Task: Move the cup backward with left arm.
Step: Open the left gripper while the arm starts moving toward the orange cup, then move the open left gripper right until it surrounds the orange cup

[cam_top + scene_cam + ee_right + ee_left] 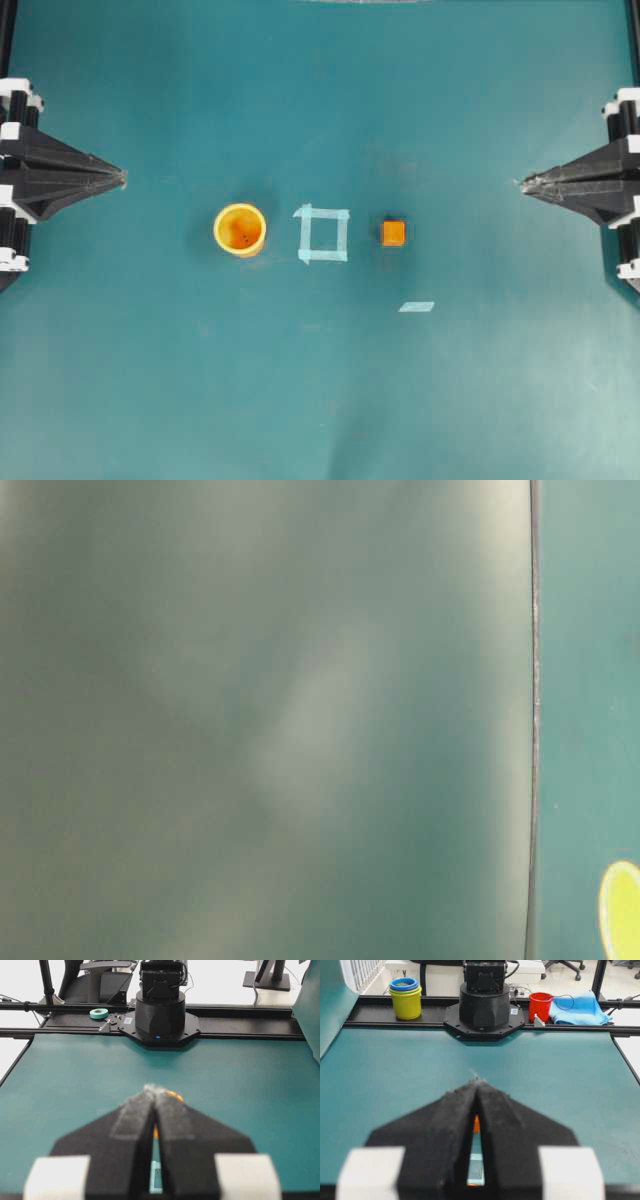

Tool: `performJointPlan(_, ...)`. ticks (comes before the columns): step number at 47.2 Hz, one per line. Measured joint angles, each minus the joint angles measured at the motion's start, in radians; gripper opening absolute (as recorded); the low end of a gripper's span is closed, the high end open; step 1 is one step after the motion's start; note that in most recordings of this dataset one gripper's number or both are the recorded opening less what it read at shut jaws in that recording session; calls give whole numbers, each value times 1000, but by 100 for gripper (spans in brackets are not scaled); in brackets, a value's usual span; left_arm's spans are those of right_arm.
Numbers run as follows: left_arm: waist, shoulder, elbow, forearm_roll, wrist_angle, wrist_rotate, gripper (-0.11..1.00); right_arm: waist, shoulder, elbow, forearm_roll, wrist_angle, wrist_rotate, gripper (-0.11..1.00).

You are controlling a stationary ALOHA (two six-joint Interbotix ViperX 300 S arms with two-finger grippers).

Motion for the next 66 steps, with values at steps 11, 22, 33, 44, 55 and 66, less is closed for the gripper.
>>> performJointPlan(11, -2, -3, 0, 0, 49, -12, 0, 0, 12, -25, 0, 46, 9, 0)
performJointPlan(22, -2, -3, 0, 0, 57, -15, 0, 0, 17, -31, 0, 69, 9, 0)
performJointPlan(33, -2, -2, 0, 0, 110, -15, 17, 0, 17, -32, 0, 69, 9, 0)
performJointPlan(44, -2, 5, 0, -3, 160, -29, 66, 0, 17, -32, 0, 69, 9, 0)
performJointPlan(55, -2, 43, 2, -3, 233, -48, 72, 0, 17, -32, 0, 69, 9, 0)
performJointPlan(66, -3, 187, 2, -5, 247, -61, 79, 0, 15, -34, 0, 69, 9, 0)
